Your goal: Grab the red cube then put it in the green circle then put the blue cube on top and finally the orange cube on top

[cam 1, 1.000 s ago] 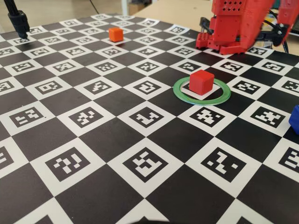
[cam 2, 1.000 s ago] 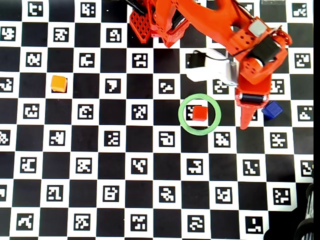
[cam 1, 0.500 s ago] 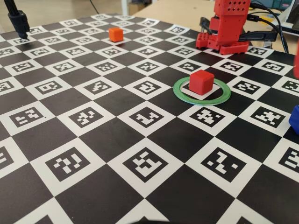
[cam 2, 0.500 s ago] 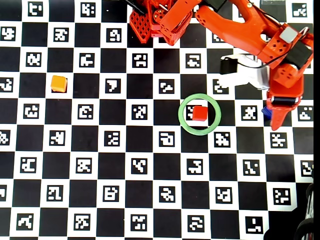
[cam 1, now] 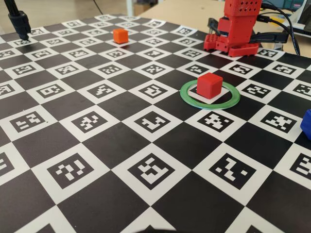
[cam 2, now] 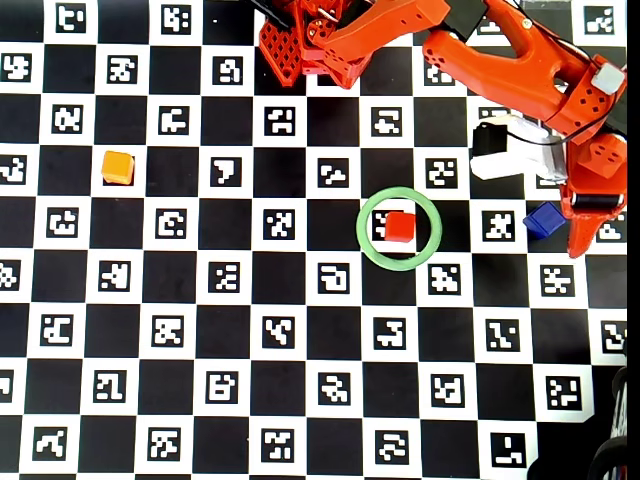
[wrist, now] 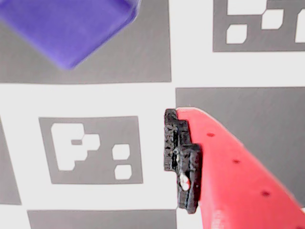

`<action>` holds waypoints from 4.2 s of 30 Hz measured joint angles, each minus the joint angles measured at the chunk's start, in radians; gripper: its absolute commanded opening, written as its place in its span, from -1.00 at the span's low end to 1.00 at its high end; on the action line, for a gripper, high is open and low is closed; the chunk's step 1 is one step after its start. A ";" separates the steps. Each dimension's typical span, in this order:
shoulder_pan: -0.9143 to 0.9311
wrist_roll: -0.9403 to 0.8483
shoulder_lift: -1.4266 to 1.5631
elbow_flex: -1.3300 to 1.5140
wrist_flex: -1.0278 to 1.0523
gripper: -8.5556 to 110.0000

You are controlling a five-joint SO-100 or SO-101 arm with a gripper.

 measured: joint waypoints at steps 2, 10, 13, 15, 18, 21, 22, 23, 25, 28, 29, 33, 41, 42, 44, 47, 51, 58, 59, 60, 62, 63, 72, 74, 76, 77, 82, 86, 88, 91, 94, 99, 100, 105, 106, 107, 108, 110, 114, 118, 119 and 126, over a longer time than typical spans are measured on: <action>0.000 0.000 0.000 0.032 -0.020 -0.13; 0.000 -0.018 0.000 0.161 -0.095 -0.13; 0.000 -0.029 0.000 0.189 -0.117 -0.13; 0.000 -0.037 0.000 0.199 -0.126 -0.13; 0.008 -0.046 0.000 0.202 -0.130 -0.13; 0.018 -0.058 0.000 0.202 -0.130 -0.13; 0.020 -0.064 0.000 0.202 -0.130 -0.13; 0.020 -0.067 0.000 0.202 -0.130 -0.13; 0.020 -0.072 0.000 0.202 -0.130 -0.13; 0.028 -0.080 0.000 0.202 -0.130 -0.13; 0.029 -0.081 0.000 0.202 -0.130 -0.13; 0.028 -0.094 0.000 0.202 -0.130 -0.13; 0.028 -0.146 0.000 0.202 -0.130 -0.14; 0.028 -0.153 0.000 0.202 -0.130 -0.14; 0.028 -0.166 0.000 0.202 -0.130 -0.15; 0.028 -0.192 0.000 0.202 -0.130 -0.15; 0.028 -0.232 0.000 0.202 -0.130 -0.16; 0.046 -0.314 0.000 0.202 -0.130 -0.16; 0.051 -0.331 0.000 0.202 -0.130 -0.16; 0.054 -0.351 0.000 0.202 -0.130 -0.16; 0.060 -0.382 0.000 0.202 -0.130 -0.16; 0.061 -0.397 0.000 0.202 -0.130 -0.16; 0.063 -0.511 0.000 0.202 -0.130 -0.16; 0.063 -0.535 0.000 0.202 -0.130 -0.16; 0.063 -0.560 0.000 0.202 -0.130 -0.17; 0.063 -0.572 0.000 0.202 -0.130 -0.17; 0.063 -0.635 0.000 0.202 -0.130 -0.17; 0.063 -0.678 0.000 0.202 -0.129 -0.17; 0.063 -0.698 0.000 0.202 -0.129 -0.17; 0.063 -0.727 0.000 0.202 -0.129 -0.18; 0.063 -0.755 0.000 0.202 -0.129 -0.19; 0.063 -0.801 0.000 0.202 -0.129 -0.19; 0.063 -0.808 0.000 0.202 -0.129 -0.19; 0.063 -0.848 0.000 0.202 -0.129 -0.20; 0.063 -0.854 0.000 0.202 -0.129 -0.20; 0.063 -0.859 0.000 0.202 -0.129 -0.20; 0.063 -0.864 0.000 0.202 -0.129 -0.20; 0.063 -0.873 0.000 0.202 -0.129 -0.20; 0.063 -0.888 0.000 0.202 -0.129 -0.20; 0.063 -0.899 0.000 0.202 -0.144 -0.20; 0.063 -0.899 0.000 0.202 -0.144 -0.20; 0.063 -0.899 0.000 0.202 -0.144 -0.22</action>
